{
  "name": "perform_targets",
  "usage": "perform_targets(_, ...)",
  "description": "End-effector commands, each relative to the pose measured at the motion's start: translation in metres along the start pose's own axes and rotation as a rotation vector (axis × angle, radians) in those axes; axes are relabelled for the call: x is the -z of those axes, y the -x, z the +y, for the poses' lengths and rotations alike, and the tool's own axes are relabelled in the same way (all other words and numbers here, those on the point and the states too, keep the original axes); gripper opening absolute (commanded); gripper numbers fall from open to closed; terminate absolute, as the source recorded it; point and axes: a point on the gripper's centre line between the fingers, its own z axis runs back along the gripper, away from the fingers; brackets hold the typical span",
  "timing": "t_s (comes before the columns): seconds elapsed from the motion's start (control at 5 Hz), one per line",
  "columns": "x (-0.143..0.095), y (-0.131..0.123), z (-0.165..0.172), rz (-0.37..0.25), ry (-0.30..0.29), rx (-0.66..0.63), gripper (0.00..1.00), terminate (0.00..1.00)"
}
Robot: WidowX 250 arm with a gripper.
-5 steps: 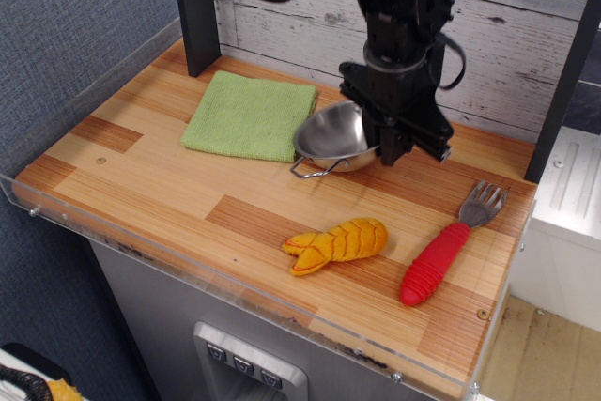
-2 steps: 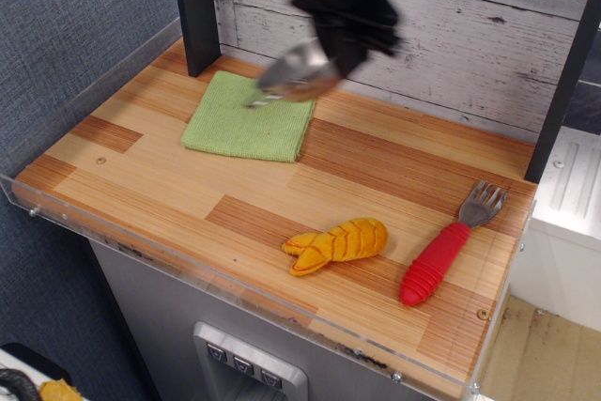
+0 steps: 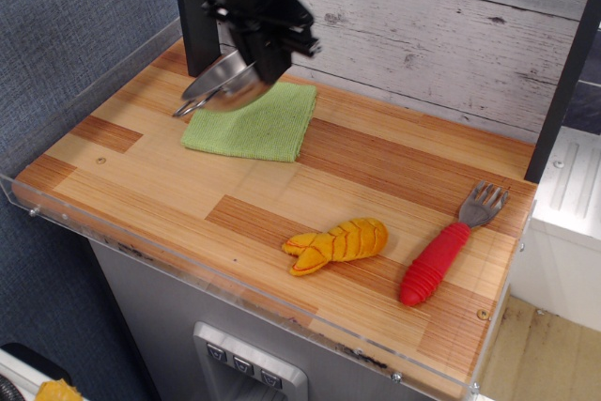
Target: Put the colander on the towel
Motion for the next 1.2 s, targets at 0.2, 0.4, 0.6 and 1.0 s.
perform_targets(0.2, 0.021, -0.01, 0.024, 0.013, -0.054, -0.008, 0.0, 0.0)
perform_targets(0.4, 0.021, -0.02, 0.031, -0.006, -0.052, -0.01, 0.0, 0.0)
perform_targets(0.6, 0.021, -0.025, 0.034, -0.011, -0.06, -0.003, 0.0, 0.0)
perform_targets(1.0, 0.035, -0.021, 0.029, 0.037, -0.023, -0.014, 0.0, 0.0)
